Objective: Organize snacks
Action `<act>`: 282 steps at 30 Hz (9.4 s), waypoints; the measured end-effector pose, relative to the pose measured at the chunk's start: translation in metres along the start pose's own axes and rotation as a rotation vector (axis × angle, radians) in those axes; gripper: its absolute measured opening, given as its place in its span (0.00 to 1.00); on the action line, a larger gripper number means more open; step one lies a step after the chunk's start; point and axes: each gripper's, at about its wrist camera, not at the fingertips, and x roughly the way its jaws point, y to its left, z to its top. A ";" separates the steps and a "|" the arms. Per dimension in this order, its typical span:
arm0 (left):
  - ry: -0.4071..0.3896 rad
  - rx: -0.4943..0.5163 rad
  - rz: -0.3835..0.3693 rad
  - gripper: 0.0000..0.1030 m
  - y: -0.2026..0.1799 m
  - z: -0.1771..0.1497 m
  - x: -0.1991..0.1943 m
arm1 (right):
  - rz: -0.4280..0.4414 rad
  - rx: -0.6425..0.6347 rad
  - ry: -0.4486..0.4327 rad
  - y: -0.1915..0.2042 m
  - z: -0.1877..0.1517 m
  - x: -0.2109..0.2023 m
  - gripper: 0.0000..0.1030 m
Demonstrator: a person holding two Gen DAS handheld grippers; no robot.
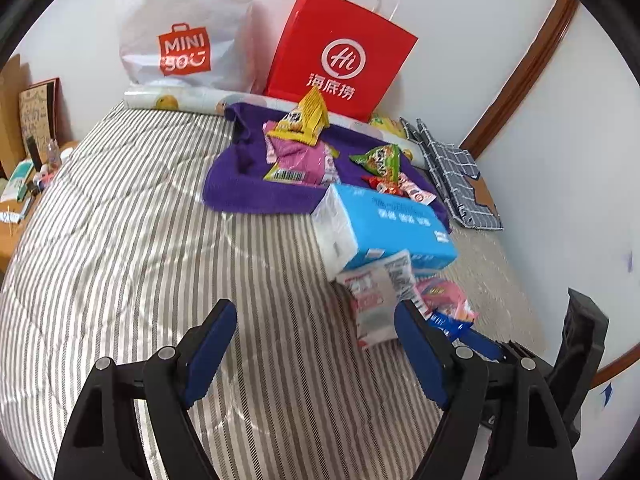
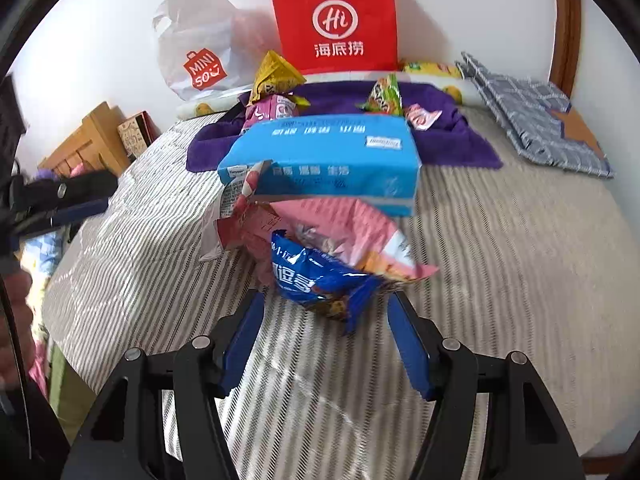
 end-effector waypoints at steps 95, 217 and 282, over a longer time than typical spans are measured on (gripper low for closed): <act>0.018 0.193 0.204 0.45 -0.038 -0.030 0.071 | -0.166 0.072 -0.051 -0.080 -0.008 0.009 0.13; -0.028 0.179 0.027 0.46 -0.075 0.066 0.030 | -0.073 0.012 -0.180 -0.062 0.097 -0.039 0.39; 0.087 0.142 0.080 0.46 -0.019 0.197 0.183 | -0.042 0.013 -0.057 -0.083 0.214 0.123 0.39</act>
